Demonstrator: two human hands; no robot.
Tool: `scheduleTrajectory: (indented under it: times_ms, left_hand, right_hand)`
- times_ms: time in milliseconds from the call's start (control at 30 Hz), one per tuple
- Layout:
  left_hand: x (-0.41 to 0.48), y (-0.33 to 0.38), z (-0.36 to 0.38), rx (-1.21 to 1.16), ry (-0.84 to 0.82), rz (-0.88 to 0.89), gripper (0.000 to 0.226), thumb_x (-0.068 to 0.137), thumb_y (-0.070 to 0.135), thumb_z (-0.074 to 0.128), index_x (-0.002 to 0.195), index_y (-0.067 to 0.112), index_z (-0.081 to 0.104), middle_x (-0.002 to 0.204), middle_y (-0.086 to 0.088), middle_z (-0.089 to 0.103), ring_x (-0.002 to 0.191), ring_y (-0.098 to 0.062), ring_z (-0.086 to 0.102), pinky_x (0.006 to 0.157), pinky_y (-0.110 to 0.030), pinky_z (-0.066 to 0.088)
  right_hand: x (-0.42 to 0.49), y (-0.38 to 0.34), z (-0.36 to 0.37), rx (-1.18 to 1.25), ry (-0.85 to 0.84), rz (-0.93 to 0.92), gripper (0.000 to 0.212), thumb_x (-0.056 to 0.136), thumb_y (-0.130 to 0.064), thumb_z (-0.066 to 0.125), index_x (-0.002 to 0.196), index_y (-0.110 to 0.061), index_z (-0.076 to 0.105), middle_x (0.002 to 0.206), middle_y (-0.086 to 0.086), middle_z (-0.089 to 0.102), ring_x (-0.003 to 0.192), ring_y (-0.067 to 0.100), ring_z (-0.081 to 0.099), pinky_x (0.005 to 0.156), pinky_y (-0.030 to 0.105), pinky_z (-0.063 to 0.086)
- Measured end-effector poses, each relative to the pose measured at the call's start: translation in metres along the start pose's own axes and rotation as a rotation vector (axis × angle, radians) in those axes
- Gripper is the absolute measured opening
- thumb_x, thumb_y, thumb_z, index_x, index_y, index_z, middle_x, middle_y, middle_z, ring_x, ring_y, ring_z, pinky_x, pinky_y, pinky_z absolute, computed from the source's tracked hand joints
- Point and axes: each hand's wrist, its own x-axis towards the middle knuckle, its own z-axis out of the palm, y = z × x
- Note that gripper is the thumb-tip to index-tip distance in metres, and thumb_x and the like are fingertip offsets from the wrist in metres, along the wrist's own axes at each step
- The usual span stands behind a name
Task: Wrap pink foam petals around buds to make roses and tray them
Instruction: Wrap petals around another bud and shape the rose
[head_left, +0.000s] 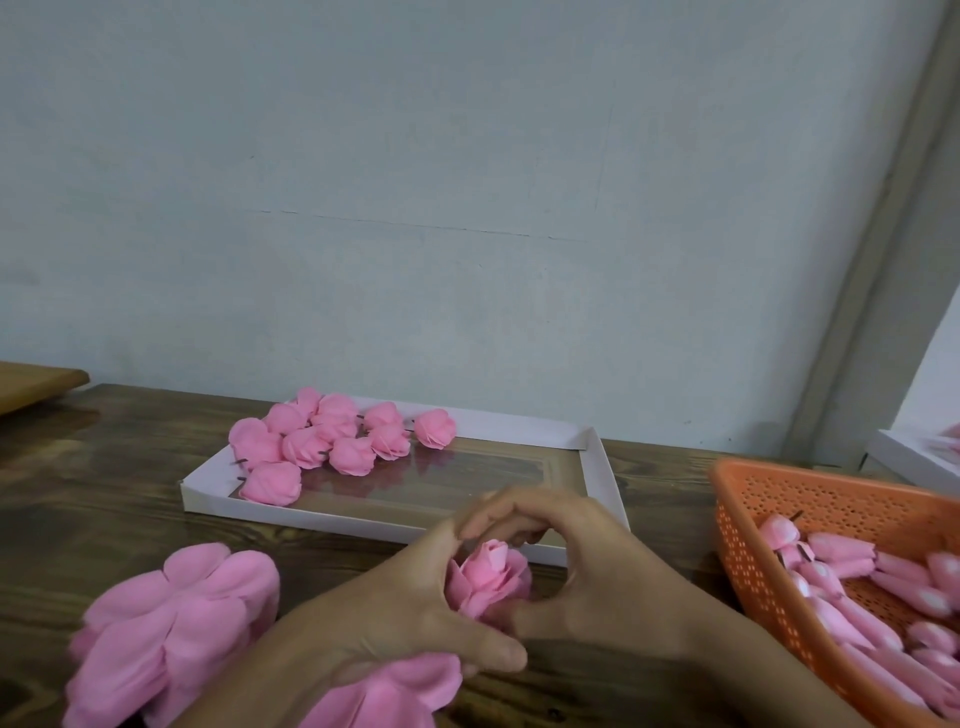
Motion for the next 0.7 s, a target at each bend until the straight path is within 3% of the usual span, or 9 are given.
scheduleTrajectory:
  times_ms: [67,133,233,333,400,467,533,600,700]
  left_hand:
    - [-0.001,-0.002,-0.002,-0.1,0.013,-0.049,0.085,0.078,-0.01,0.082,0.145,0.033,0.052,0.14,-0.002,0.066,0.12,-0.022,0.069,0.086,-0.045,0.059]
    - [-0.003,-0.004,-0.003,-0.209,-0.016,-0.077,0.078,0.084,-0.011,0.074,0.143,0.033,0.052,0.121,-0.009,0.074,0.095,-0.026,0.074,0.07,-0.034,0.06]
    - [-0.004,-0.005,-0.004,-0.324,-0.03,-0.074,0.069,0.087,-0.011,0.068,0.138,0.036,0.061,0.116,-0.017,0.073,0.09,-0.03,0.071,0.069,-0.034,0.057]
    - [-0.004,-0.008,-0.005,-0.421,-0.016,-0.089,0.084,0.081,-0.007,0.08,0.148,0.036,0.053,0.118,-0.031,0.065,0.088,-0.034,0.067,0.066,-0.035,0.052]
    - [-0.004,-0.009,-0.003,-0.468,-0.073,-0.065,0.085,0.078,-0.006,0.083,0.147,0.037,0.055,0.116,-0.033,0.059,0.082,-0.03,0.065,0.062,-0.031,0.049]
    - [-0.002,-0.01,0.0,-0.495,-0.111,-0.051,0.087,0.08,-0.009,0.079,0.15,0.033,0.051,0.129,-0.036,0.053,0.078,-0.027,0.063,0.058,-0.028,0.047]
    - [0.0,-0.011,0.003,-0.511,-0.15,-0.049,0.089,0.083,-0.014,0.068,0.157,0.025,0.04,0.135,-0.024,0.062,0.076,-0.023,0.061,0.057,-0.024,0.046]
    - [0.001,-0.011,0.005,-0.547,-0.179,-0.082,0.086,0.084,-0.014,0.063,0.158,0.022,0.038,0.103,-0.006,0.073,0.074,-0.02,0.06,0.056,-0.022,0.046]
    - [0.001,-0.009,0.005,-0.555,-0.07,-0.088,0.066,0.078,-0.01,0.064,0.137,0.012,0.046,0.081,-0.009,0.062,0.064,-0.019,0.057,0.05,-0.024,0.04]
  right_hand:
    - [0.001,0.001,-0.002,0.028,0.004,-0.002,0.055,0.071,-0.013,0.091,0.118,-0.031,0.069,0.124,-0.014,0.071,0.112,0.017,0.069,0.099,0.046,0.052]
    - [0.001,0.001,-0.003,0.063,0.005,-0.001,0.055,0.07,-0.011,0.091,0.118,-0.027,0.07,0.122,-0.014,0.072,0.111,0.016,0.07,0.099,0.04,0.052]
    - [0.0,0.003,-0.005,0.158,0.009,0.018,0.056,0.069,-0.01,0.089,0.118,-0.03,0.069,0.117,-0.009,0.076,0.112,0.014,0.071,0.099,0.036,0.055]
    - [0.001,0.007,-0.007,0.236,-0.005,0.02,0.059,0.07,-0.005,0.089,0.119,-0.031,0.069,0.116,-0.003,0.077,0.116,0.017,0.07,0.108,0.038,0.05]
    - [0.001,0.011,-0.005,0.29,-0.031,0.013,0.06,0.071,-0.002,0.089,0.122,-0.027,0.068,0.112,0.0,0.078,0.115,0.019,0.071,0.113,0.043,0.045]
    - [0.0,0.012,-0.004,0.341,-0.051,0.005,0.059,0.073,0.001,0.087,0.123,-0.023,0.068,0.11,0.003,0.079,0.113,0.021,0.072,0.113,0.041,0.044]
    - [0.0,0.013,-0.004,0.378,-0.074,-0.007,0.058,0.075,0.004,0.085,0.125,-0.02,0.066,0.111,0.006,0.079,0.113,0.022,0.072,0.11,0.034,0.045]
    - [0.0,0.013,-0.002,0.393,-0.095,-0.031,0.058,0.077,0.007,0.082,0.127,-0.017,0.066,0.115,0.007,0.078,0.116,0.023,0.071,0.109,0.032,0.046]
    - [0.003,0.012,0.006,0.406,0.016,-0.085,0.059,0.079,0.01,0.079,0.13,-0.019,0.067,0.124,0.004,0.074,0.121,0.024,0.068,0.11,0.033,0.048]
